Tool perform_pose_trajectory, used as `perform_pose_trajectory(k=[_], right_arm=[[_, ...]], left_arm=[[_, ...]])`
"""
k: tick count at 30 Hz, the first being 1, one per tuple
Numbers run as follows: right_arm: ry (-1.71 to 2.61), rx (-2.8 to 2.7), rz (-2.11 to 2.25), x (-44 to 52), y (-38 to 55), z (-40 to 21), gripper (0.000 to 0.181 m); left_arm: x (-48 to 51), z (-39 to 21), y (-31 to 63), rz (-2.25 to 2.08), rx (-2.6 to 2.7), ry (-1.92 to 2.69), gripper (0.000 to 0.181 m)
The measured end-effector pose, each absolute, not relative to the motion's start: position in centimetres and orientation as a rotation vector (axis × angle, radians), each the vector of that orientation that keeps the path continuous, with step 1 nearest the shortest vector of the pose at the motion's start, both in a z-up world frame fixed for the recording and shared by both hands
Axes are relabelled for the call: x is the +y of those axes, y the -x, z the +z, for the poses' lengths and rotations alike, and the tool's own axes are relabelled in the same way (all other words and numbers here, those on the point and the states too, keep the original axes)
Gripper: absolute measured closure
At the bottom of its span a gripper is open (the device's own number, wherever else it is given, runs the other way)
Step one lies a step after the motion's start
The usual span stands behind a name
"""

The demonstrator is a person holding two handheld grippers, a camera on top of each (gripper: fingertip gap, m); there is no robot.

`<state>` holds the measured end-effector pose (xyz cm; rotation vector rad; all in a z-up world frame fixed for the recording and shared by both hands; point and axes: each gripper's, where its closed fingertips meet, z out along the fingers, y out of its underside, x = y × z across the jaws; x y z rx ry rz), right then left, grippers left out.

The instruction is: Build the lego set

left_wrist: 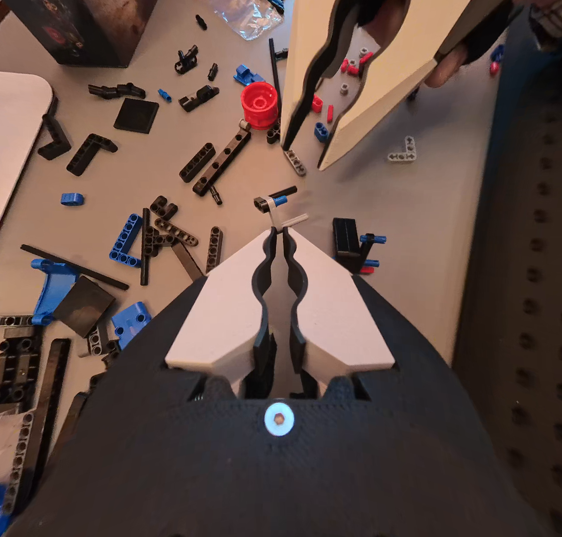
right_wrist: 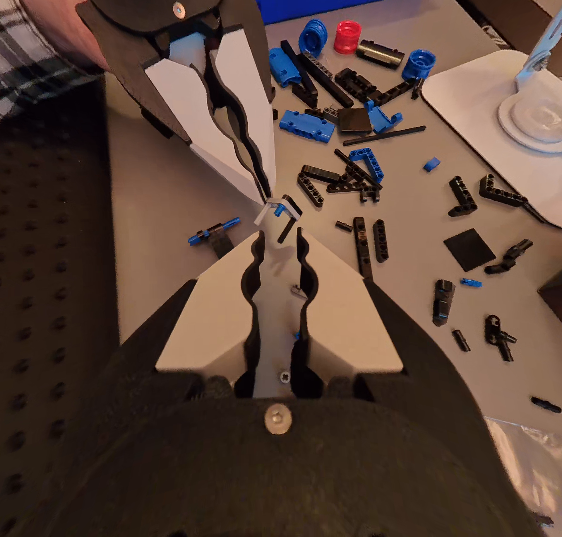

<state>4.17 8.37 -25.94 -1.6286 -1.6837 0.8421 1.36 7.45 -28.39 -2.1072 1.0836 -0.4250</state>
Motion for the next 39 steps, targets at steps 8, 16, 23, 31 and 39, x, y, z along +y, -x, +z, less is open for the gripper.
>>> perform_pose_trajectory(k=[8, 16, 23, 31, 39], right_arm=[[1.597, -1.861, 0.84, 4.8, -4.8, -27.5, 0.157], [1.593, -2.013, 0.783, 3.1, -4.8, -30.0, 0.154], [1.606, -2.006, 0.731, 4.0, -4.4, -30.7, 0.171], [1.565, -1.961, 0.68, 5.1, -3.8, -30.4, 0.17], [1.567, -1.894, 0.758, 5.6, -4.4, -29.5, 0.164]], left_arm=[[6.5, -28.5, -0.5, -0.39, 1.152, 2.115, 0.179], [6.3, -28.2, -1.0, -0.426, 1.165, 2.08, 0.179], [6.4, -28.1, -0.8, -0.423, 1.157, 2.073, 0.179], [6.6, -27.4, -0.1, -0.424, 1.113, 2.055, 0.179], [6.4, -27.4, -0.1, -0.435, 1.123, 2.052, 0.179]])
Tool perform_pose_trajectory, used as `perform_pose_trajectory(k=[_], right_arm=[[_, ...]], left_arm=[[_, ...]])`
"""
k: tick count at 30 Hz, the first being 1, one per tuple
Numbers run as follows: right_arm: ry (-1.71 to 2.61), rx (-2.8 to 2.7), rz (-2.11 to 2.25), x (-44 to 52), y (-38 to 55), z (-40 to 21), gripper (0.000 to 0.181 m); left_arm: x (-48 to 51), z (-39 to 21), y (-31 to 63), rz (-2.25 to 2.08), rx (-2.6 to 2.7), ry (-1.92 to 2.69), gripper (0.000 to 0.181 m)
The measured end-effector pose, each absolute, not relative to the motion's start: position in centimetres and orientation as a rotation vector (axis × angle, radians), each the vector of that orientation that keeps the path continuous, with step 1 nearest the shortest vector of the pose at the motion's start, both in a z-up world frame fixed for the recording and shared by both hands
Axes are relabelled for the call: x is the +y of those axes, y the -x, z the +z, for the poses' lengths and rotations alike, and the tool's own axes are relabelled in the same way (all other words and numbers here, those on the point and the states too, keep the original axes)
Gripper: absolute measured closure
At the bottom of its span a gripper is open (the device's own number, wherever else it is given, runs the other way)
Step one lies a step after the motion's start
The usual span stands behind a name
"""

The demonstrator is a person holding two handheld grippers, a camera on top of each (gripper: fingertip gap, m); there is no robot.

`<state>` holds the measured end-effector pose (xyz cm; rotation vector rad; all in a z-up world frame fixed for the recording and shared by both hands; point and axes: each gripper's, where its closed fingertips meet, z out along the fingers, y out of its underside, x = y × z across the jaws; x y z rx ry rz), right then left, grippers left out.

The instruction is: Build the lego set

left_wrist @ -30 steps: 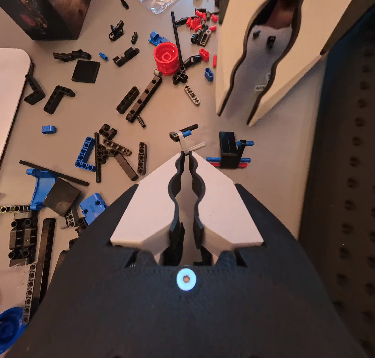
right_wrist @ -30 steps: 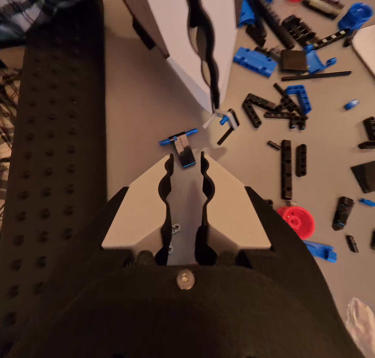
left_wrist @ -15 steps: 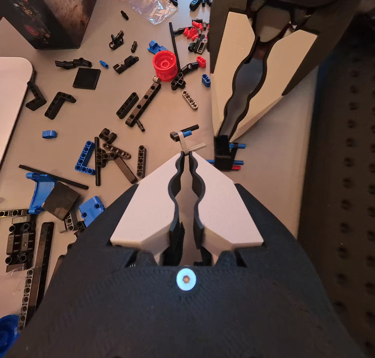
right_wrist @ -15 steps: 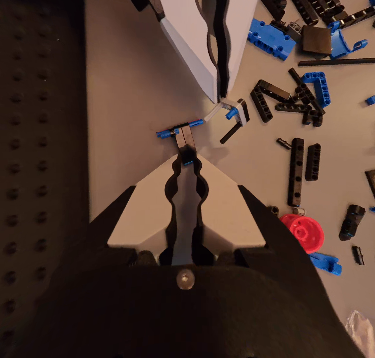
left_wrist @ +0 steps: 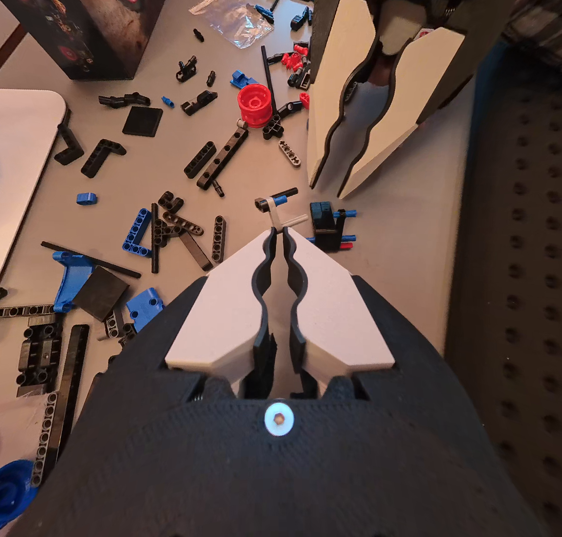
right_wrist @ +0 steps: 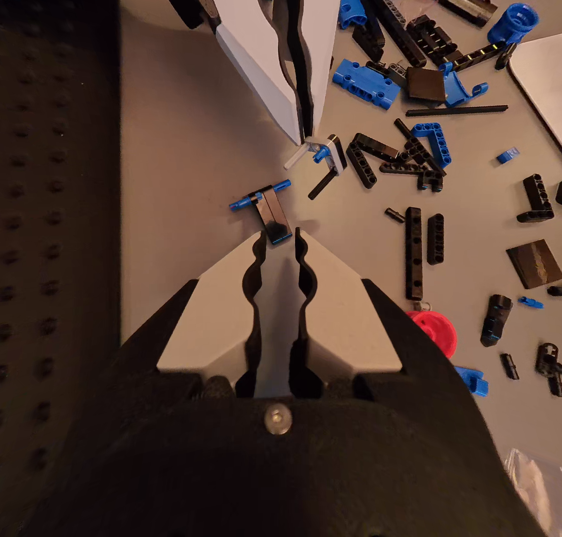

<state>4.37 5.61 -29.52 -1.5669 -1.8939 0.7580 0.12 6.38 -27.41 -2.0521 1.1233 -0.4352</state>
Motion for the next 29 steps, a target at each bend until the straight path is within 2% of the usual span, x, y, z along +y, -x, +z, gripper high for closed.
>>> perform_pose_trajectory(k=[21, 29], right_arm=[[1.55, -1.923, 0.769, 5.3, -4.2, -30.1, 0.155], [1.548, -1.988, 0.735, 4.9, -3.4, -31.4, 0.158]], left_arm=[[5.3, -26.5, 1.3, -0.417, 1.148, 2.04, 0.179], [5.1, -27.0, 1.1, -0.425, 1.17, 2.042, 0.179]])
